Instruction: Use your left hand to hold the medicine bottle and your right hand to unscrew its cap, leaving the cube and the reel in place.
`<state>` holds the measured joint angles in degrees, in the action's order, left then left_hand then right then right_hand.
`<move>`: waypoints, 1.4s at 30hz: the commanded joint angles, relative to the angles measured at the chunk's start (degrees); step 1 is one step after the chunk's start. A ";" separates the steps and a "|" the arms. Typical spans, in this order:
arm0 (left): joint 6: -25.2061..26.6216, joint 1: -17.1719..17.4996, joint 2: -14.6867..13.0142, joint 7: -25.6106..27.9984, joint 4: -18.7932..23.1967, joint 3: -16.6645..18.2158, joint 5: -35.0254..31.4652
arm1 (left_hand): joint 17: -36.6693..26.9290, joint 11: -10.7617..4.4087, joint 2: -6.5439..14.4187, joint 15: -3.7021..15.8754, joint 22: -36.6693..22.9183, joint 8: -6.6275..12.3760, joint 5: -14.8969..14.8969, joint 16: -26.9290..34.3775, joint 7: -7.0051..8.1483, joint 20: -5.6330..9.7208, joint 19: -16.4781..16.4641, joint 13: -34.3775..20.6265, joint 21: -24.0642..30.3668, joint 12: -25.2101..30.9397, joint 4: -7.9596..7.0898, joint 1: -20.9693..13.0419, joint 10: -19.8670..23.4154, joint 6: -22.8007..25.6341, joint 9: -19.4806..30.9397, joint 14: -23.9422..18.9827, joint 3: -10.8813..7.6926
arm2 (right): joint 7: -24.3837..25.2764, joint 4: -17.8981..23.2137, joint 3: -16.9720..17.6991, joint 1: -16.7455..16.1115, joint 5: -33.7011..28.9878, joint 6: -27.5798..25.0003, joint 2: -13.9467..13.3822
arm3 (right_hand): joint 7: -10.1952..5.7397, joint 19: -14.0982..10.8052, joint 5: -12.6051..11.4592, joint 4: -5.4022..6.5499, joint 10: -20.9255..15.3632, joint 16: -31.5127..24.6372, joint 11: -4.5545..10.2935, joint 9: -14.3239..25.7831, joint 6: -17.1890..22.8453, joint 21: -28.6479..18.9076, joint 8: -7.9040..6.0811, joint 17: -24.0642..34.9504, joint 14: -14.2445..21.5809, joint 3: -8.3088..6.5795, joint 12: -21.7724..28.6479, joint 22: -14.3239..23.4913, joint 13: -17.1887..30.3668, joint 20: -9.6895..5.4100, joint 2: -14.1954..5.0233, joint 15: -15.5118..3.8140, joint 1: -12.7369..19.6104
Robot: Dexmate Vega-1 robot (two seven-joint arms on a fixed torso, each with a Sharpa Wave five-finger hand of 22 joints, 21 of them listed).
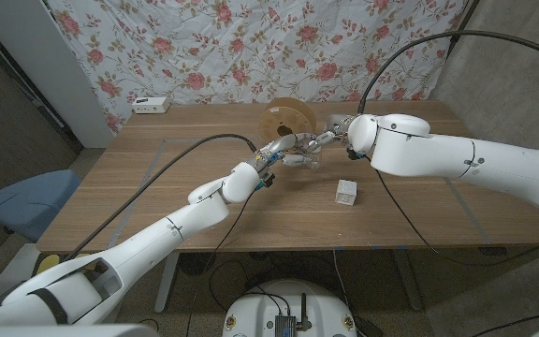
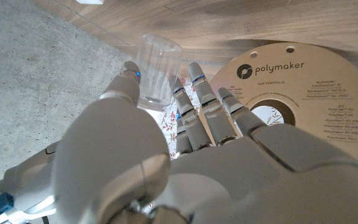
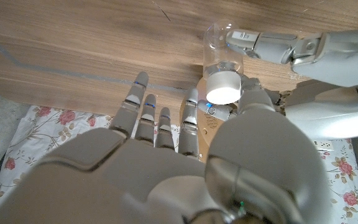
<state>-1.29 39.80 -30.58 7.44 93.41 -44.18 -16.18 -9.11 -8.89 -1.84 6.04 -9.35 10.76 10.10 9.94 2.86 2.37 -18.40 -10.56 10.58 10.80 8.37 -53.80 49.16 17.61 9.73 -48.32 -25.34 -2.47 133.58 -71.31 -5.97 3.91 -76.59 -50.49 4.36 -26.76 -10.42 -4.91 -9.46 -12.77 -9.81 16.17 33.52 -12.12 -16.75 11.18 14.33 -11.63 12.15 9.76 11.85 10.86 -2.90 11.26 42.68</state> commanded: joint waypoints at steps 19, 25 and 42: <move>0.16 0.93 -0.72 0.01 1.12 0.41 0.11 | -0.03 -0.02 0.54 5.52 -0.16 -0.14 0.18 -0.10 0.25 5.34 0.47 -0.15 0.03 0.28 -0.04 -0.05 0.35 0.06 0.31 -0.60 -0.59 | 4.87 1.14 -0.54 -1.24 -0.56 -2.22 0.97 | -2.01 -2.00 -0.36 -2.63 -3.82 -0.37 0.96 1.69 6.77 0.19 -4.05 0.08 2.74 -1.18 0.87 0.21 0.11 -2.01 -0.80 -1.87 2.61; -0.28 0.99 -0.79 0.02 0.99 0.47 0.24 | -0.02 0.00 0.49 5.54 -0.16 -0.13 0.18 -0.12 0.30 5.34 0.47 -0.15 0.03 0.28 -0.02 -0.04 0.34 0.08 0.31 -0.56 -0.63 | 5.71 1.18 -0.72 -1.34 -0.48 -1.96 0.93 | -2.58 -2.48 -0.38 -3.13 -4.78 -0.58 1.23 2.19 8.69 0.16 -5.38 0.20 3.43 -1.33 0.93 0.21 0.11 -2.48 -0.73 -2.50 3.14; -0.23 0.95 -0.59 -0.06 0.79 0.36 0.29 | -0.02 0.34 0.49 5.53 -0.16 -0.14 0.19 -0.11 0.29 5.37 0.47 -0.16 0.03 0.29 -0.06 0.07 0.34 0.05 0.31 -0.55 -0.76 | 7.69 1.61 -0.88 -2.36 -1.55 -1.19 0.65 | -4.48 -3.82 -0.46 -4.10 -7.03 -1.09 2.76 3.71 13.17 0.07 -9.01 0.54 4.95 -1.80 0.92 0.22 0.12 -3.95 -0.63 -4.17 4.84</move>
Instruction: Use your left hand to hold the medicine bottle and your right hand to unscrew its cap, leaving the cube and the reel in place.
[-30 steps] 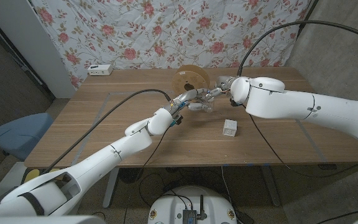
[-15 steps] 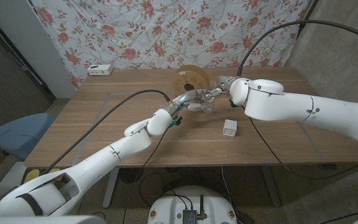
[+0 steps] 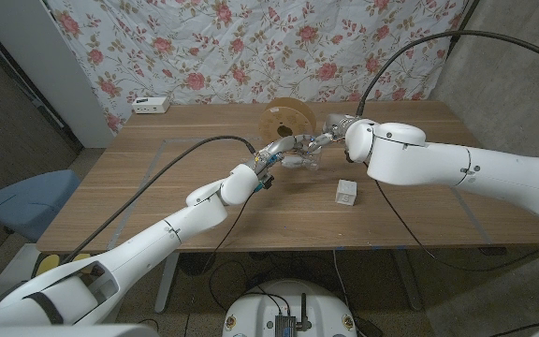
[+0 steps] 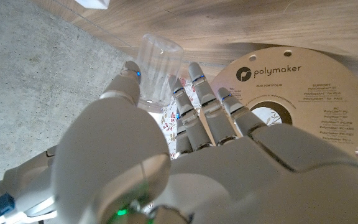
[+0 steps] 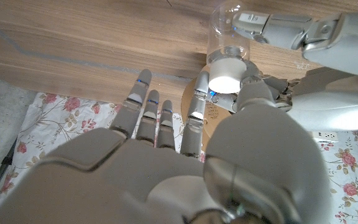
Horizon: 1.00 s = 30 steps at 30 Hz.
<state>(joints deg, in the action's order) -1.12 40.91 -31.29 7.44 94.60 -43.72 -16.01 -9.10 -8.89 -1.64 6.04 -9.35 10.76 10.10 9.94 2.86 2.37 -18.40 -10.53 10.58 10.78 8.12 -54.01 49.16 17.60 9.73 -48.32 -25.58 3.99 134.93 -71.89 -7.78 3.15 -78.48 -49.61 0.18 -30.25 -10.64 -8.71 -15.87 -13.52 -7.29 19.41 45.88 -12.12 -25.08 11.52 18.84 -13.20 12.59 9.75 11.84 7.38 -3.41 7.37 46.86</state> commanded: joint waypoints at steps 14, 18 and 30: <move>-0.23 -0.32 0.26 -0.19 -0.61 -0.19 0.21 | -0.03 0.02 0.25 5.43 -0.16 -0.15 0.18 -0.09 0.38 5.33 0.46 -0.19 0.04 0.28 0.19 0.33 0.26 0.01 0.31 -0.55 -0.60 | 1.59 0.37 0.25 -1.72 -2.22 1.81 -0.59 | -1.02 -0.81 -0.22 -0.56 -1.75 -0.62 1.27 1.36 2.64 0.11 -2.53 0.40 1.18 -0.60 0.43 0.22 0.14 -1.39 -0.31 -1.63 1.72; 0.54 -0.19 0.33 -0.12 -0.31 -0.12 0.15 | -0.02 -0.10 0.19 5.52 -0.16 -0.15 0.17 -0.12 0.42 5.33 0.47 -0.20 0.04 0.30 0.24 0.29 0.30 0.00 0.31 -0.49 -0.62 | 1.80 0.40 0.51 -2.19 -2.84 2.01 -0.56 | -1.28 -1.06 -0.20 -0.63 -2.35 -0.75 1.91 1.70 3.38 0.09 -3.24 0.45 1.53 -0.70 0.49 0.22 0.14 -1.70 -0.32 -2.16 2.09; -0.13 -0.50 0.36 -0.26 -0.87 -0.30 0.23 | -0.03 -0.10 0.19 5.54 -0.16 -0.14 0.18 -0.09 0.31 5.34 0.45 -0.20 0.04 0.31 0.24 0.30 0.31 0.02 0.31 -0.51 -0.69 | 2.15 0.78 1.59 -3.60 -4.14 2.19 -0.65 | -1.69 -2.11 -0.11 -0.62 -3.22 -0.98 2.40 2.38 3.94 -0.11 -4.33 0.60 2.12 -0.88 0.43 0.22 0.14 -1.95 -0.40 -3.07 2.68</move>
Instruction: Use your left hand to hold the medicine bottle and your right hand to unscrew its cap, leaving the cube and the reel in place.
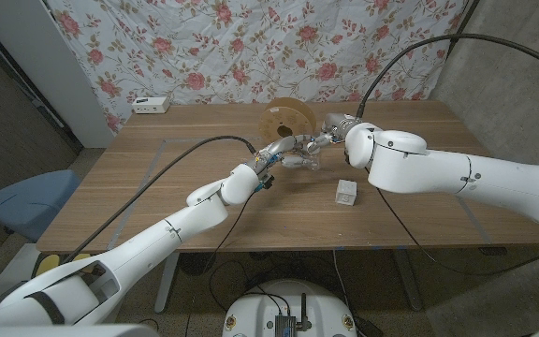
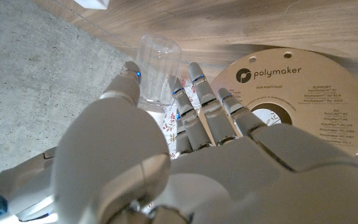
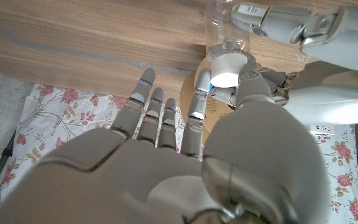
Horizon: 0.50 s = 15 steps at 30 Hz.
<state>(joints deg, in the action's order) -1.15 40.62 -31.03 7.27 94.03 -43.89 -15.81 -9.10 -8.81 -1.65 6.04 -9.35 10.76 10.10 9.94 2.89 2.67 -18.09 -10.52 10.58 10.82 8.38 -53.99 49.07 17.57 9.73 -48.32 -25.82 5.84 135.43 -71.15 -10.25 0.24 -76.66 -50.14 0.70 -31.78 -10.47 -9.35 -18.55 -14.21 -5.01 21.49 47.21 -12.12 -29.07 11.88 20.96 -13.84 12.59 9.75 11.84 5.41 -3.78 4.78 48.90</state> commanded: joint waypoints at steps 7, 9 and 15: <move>0.31 -0.27 0.17 -0.13 -0.24 -0.13 0.01 | -0.04 -0.18 0.25 5.54 -0.16 -0.13 0.19 -0.06 0.22 4.99 0.17 -0.20 0.03 0.27 -0.01 0.28 0.41 0.07 0.31 -0.58 -0.51 | -0.46 0.04 1.02 -1.04 -1.27 0.23 0.04 | -2.29 -0.61 -0.22 0.11 -0.52 -0.29 0.03 0.53 2.51 -0.04 -0.61 0.32 -0.05 -0.26 0.27 0.22 0.15 0.03 -0.06 -0.63 0.74; 0.30 -0.31 0.21 -0.14 -0.30 -0.14 0.04 | -0.03 -0.14 0.22 5.52 -0.16 -0.14 0.18 -0.08 0.21 4.99 0.17 -0.20 0.03 0.23 -0.01 0.29 0.28 0.06 0.31 -0.56 -0.52 | -1.07 -0.04 1.01 -0.81 -1.04 0.31 -0.03 | -2.09 -0.51 -0.17 0.22 -0.48 -0.26 -0.02 0.49 2.16 0.04 -0.52 0.35 -0.11 -0.18 0.19 0.23 0.15 0.13 0.00 -0.55 0.60; -0.29 -0.61 0.28 -0.15 -0.86 -0.22 0.12 | -0.05 -0.09 0.20 5.53 -0.16 -0.13 0.17 -0.05 0.28 5.04 0.15 -0.20 0.04 0.26 0.01 0.28 0.34 0.09 0.31 -0.60 -0.53 | -1.99 -0.37 0.80 -0.23 -0.77 0.07 0.07 | -1.19 0.16 0.01 0.83 0.46 0.17 -0.70 0.23 -0.96 0.46 0.45 0.46 -1.01 0.39 -0.51 0.24 0.18 0.57 0.47 -0.01 -0.56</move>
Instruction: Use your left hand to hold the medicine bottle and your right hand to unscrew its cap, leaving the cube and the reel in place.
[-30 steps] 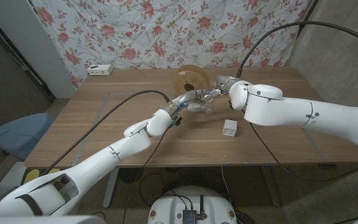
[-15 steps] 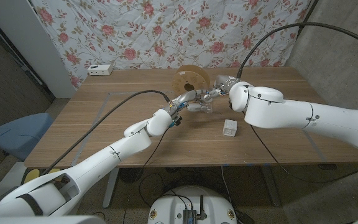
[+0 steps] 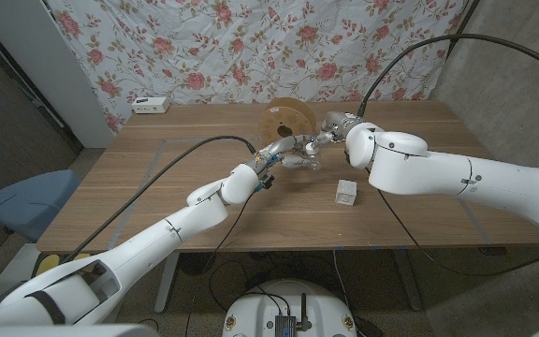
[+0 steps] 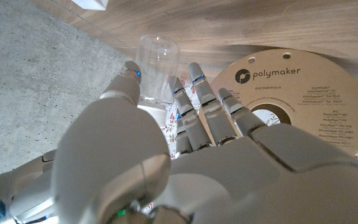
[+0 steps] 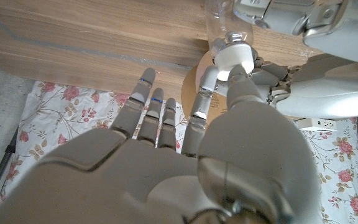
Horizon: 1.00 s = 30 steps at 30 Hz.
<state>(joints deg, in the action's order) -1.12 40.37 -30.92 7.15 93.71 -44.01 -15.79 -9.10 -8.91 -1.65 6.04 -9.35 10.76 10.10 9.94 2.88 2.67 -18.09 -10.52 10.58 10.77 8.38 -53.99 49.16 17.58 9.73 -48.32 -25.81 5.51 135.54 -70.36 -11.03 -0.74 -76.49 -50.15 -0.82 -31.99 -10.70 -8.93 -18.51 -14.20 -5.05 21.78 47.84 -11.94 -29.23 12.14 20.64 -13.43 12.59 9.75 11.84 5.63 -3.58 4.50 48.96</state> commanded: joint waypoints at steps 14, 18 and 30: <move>-0.97 -0.94 0.37 -0.29 -1.59 -0.24 0.36 | -0.04 -0.04 0.19 5.62 -0.16 -0.14 0.18 -0.06 0.29 5.02 0.14 -0.21 0.04 0.34 0.06 0.19 0.32 0.04 0.31 -0.62 -0.62 | -3.31 -0.83 0.10 1.44 0.77 0.50 -0.29 | 2.17 2.13 0.34 2.00 2.78 1.23 -2.24 -0.89 -8.67 0.92 3.40 0.08 -2.43 1.79 -1.55 0.26 0.27 1.05 1.45 1.63 -4.67; -0.96 -1.15 0.50 -0.19 -1.85 -0.26 0.26 | -0.04 -0.09 0.21 5.66 -0.16 -0.14 0.19 -0.07 0.32 5.01 0.15 -0.21 0.04 0.36 0.07 0.17 0.38 0.03 0.31 -0.60 -0.66 | -3.54 -1.02 0.55 1.26 0.96 0.64 -0.32 | 2.66 2.46 0.34 2.36 3.12 1.49 -2.49 -1.08 -9.88 0.98 3.97 0.02 -2.85 2.27 -1.60 0.27 0.28 1.28 1.79 1.86 -5.78; -0.79 -1.45 0.67 -0.06 -2.04 -0.24 0.12 | -0.08 0.00 0.21 5.67 -0.16 -0.12 0.17 0.01 0.27 5.04 0.14 -0.21 0.04 0.36 0.08 0.14 0.39 0.08 0.31 -0.75 -0.64 | -4.29 -1.49 2.38 0.32 1.21 2.42 -0.85 | 4.07 3.44 0.11 3.17 4.77 2.04 -3.46 -1.72 -13.87 1.05 6.02 -0.18 -3.72 3.48 -1.82 0.28 0.33 1.88 2.60 2.83 -8.67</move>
<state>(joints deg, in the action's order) -2.06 39.23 -30.44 6.98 91.95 -44.24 -15.57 -9.11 -8.78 -1.66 6.04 -9.35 10.76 10.10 9.94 2.87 2.67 -18.10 -10.55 10.58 10.82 8.62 -53.99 49.04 17.59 9.73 -48.32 -26.05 1.92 134.42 -69.44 -9.91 0.28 -75.66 -50.53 3.00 -28.95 -10.37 -5.69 -13.99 -12.28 -8.49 19.98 34.42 -11.01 -23.49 11.98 17.35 -10.19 10.99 9.75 11.84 7.62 -1.07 7.17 40.56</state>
